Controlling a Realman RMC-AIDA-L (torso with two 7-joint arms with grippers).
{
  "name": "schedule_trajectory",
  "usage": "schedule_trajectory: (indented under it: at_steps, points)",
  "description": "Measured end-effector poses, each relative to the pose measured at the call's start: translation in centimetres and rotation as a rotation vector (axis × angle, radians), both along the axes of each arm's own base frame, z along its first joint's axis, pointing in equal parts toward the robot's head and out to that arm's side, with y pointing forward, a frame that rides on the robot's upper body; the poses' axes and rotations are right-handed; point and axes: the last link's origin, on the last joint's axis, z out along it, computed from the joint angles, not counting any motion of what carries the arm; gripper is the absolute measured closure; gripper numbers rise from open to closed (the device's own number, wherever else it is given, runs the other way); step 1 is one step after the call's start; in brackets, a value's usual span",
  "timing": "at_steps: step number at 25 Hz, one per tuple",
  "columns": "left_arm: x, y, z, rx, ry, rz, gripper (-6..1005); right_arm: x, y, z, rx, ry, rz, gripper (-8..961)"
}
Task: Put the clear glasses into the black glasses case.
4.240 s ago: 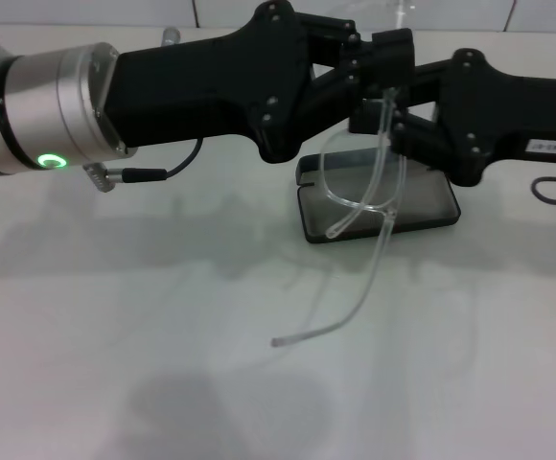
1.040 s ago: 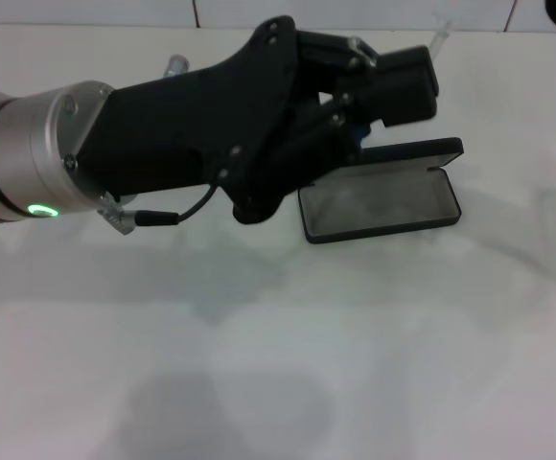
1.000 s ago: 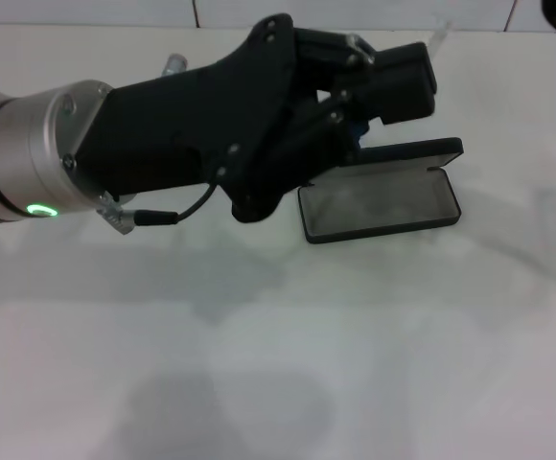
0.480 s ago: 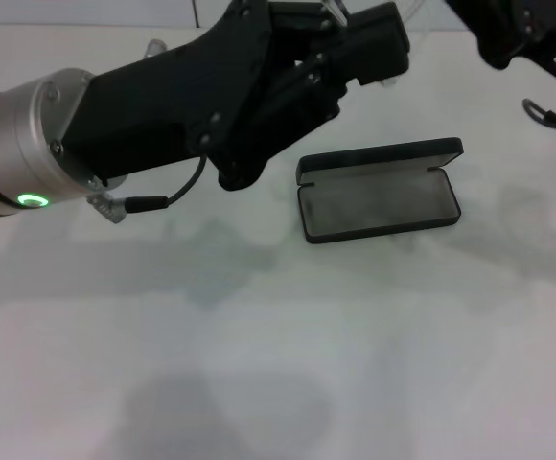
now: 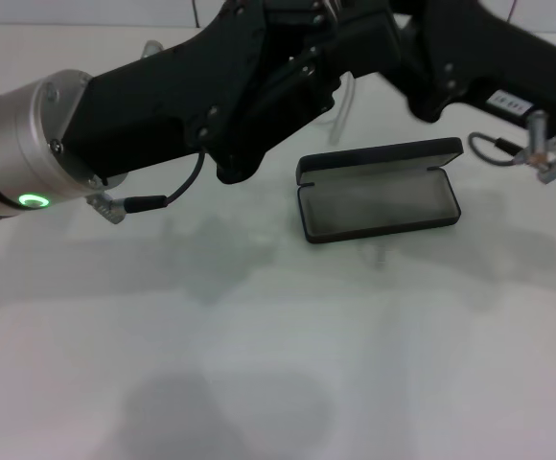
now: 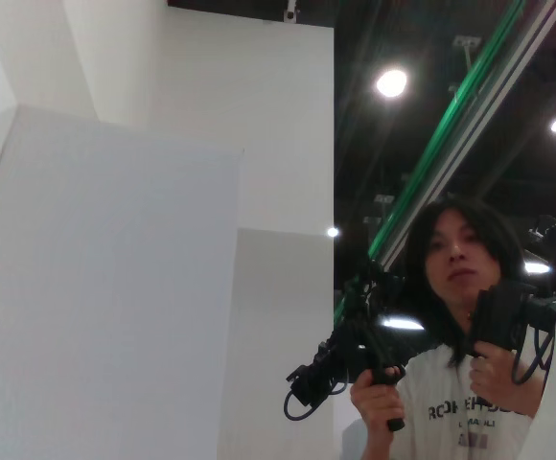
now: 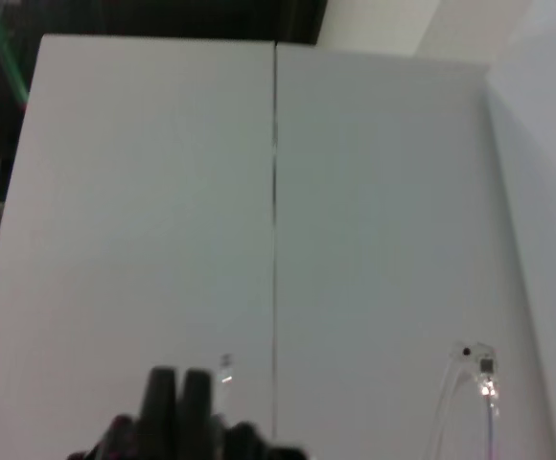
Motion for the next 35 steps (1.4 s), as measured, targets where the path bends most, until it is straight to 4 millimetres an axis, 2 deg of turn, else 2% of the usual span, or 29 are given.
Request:
schedule_trajectory:
  at_steps: [5,13,26,35]
  points:
    - [-0.1,0.0,0.0,-0.001,0.000,0.003,949,-0.9,-0.5,-1.2,-0.020,-0.050,0.031,836]
    - [-0.3,-0.1,0.0,-0.002,0.000,0.011,949,-1.4,-1.0,-1.9,-0.035,-0.071,0.063,836]
    - [-1.1,0.0,-0.2,0.042,0.025,0.021,949,-0.4,-1.2,-1.2,0.032,-0.076,-0.004,836]
    - [-1.2,0.0,-0.5,0.064,0.051,0.013,949,-0.5,-0.7,-1.4,0.043,-0.090,-0.019,836]
